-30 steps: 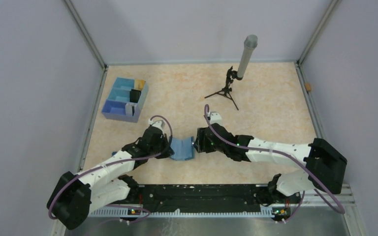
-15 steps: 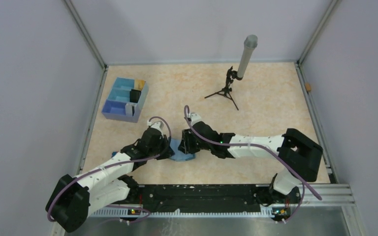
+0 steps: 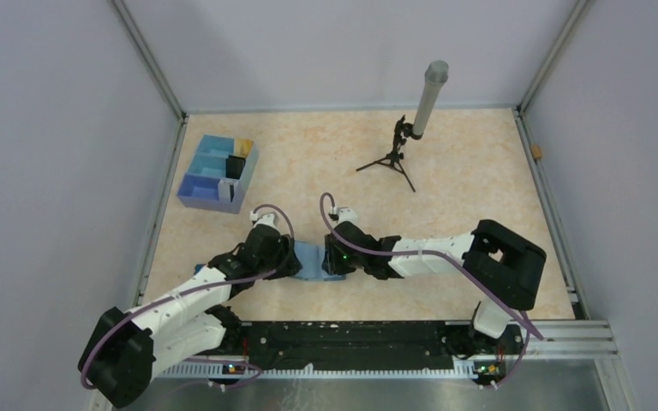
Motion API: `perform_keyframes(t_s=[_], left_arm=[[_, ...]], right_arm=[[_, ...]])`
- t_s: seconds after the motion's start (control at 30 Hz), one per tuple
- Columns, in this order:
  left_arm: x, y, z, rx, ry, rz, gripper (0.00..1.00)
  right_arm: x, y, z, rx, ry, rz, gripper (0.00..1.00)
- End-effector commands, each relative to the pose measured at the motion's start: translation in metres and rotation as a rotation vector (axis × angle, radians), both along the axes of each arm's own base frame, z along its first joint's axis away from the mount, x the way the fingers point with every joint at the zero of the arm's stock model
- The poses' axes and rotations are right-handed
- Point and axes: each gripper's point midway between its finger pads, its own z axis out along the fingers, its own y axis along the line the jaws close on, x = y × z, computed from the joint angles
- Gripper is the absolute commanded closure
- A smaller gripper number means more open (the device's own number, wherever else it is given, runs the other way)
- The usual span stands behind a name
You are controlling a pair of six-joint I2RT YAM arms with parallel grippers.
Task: Put the credit cards into the card holder
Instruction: Open the card holder at the center of the board.
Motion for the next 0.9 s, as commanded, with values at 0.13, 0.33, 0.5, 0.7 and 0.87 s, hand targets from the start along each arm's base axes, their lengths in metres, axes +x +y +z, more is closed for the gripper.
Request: perform_keyframes(t_s=[0.13,0.33,0.5,0.7,0.87], left_arm=[[0.01,0.022,0.013,0.06,-0.07,0.089,0.37],[0.009,0.018,0.014,0.032,-0.073,0.074,0.37],[0.007,0.019,0.008,0.041,-0.06,0.07,0.37],[0.006,0.036,-0.005,0.129,-0.026,0.136,0.4],[0.012,0.036,0.006,0.115,-0.052,0.157,0.4]], right_arm=[[-0.005,-0.014,-0.025,-0.057,0.019,-0.043,0.7],[-0.005,-0.012,-0.028,-0.056,0.025,-0.038,0.7],[-0.005,-0.011,-0.029,-0.054,0.027,-0.042,0.7],[-0.004,-0.012,-0.02,-0.049,0.018,-0.046,0.69],[-0.001,-0.013,-0.006,-0.041,-0.01,-0.047,0.69]])
